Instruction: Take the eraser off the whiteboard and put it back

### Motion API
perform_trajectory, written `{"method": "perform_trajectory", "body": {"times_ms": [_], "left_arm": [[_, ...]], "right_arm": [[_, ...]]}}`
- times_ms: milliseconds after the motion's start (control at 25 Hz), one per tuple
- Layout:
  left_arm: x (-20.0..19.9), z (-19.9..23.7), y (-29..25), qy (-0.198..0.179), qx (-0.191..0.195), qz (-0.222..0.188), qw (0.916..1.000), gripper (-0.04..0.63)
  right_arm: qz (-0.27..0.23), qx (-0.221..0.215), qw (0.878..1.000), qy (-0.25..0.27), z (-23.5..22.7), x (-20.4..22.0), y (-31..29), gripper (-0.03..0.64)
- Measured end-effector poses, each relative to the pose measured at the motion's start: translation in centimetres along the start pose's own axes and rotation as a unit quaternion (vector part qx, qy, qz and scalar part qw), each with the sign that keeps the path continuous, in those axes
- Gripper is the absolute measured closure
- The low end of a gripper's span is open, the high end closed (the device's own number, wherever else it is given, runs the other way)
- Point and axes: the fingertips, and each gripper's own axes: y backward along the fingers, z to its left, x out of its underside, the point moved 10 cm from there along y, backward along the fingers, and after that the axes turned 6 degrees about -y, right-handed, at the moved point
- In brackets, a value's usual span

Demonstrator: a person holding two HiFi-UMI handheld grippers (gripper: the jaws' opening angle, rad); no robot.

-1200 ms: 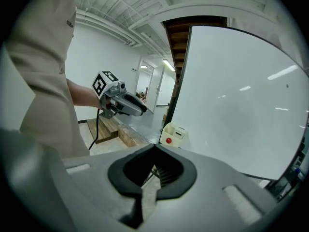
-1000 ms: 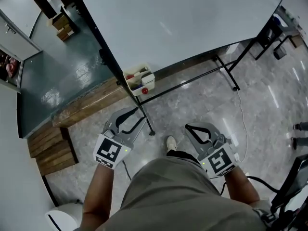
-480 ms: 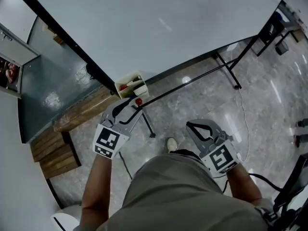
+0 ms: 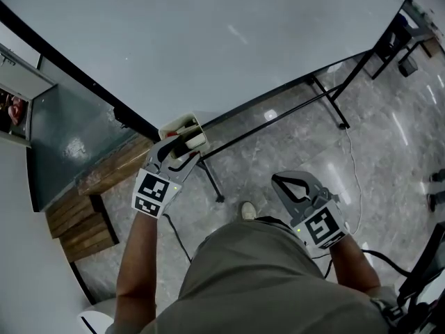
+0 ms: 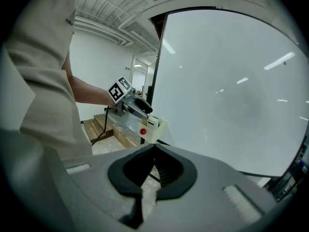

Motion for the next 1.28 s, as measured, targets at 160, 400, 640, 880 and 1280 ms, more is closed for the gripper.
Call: {"method": "perform_trajectory", "body": {"times_ms": [160,400,640,880,1280], "left_arm": [[0.4,0.7,-1.1,-0.005,0.006,0.012,0.9999,0.347],[0.5,1.3,-2.4,-0.026,0.02,0.034,0.9989,0.342],[0.4,1.0,-3.6,-0.046,0.037,0.056,0.9967,0.342],[0.8,0.8,-4.8,-0.058,0.047,0.083,0.9937,0.342],[1.0,0.3,-5.6,-0.071,0.043,0.109,0.9906,0.387]], "right_arm": [[0.006,-0.001,1.0,0.0,-0.8,0.5,-0.3,0.615],[0.011,-0.002,1.0,-0.005,-1.6,0.7,-0.9,0.615],[0.009,0.001,1.0,-0.012,-2.2,0.9,-1.0,0.615],[0.014,0.002,1.0,-0.008,-2.8,1.2,-1.1,0.615],[0.019,0.005,1.0,-0.012,-3.4,1.8,-0.5,0.615]]}}
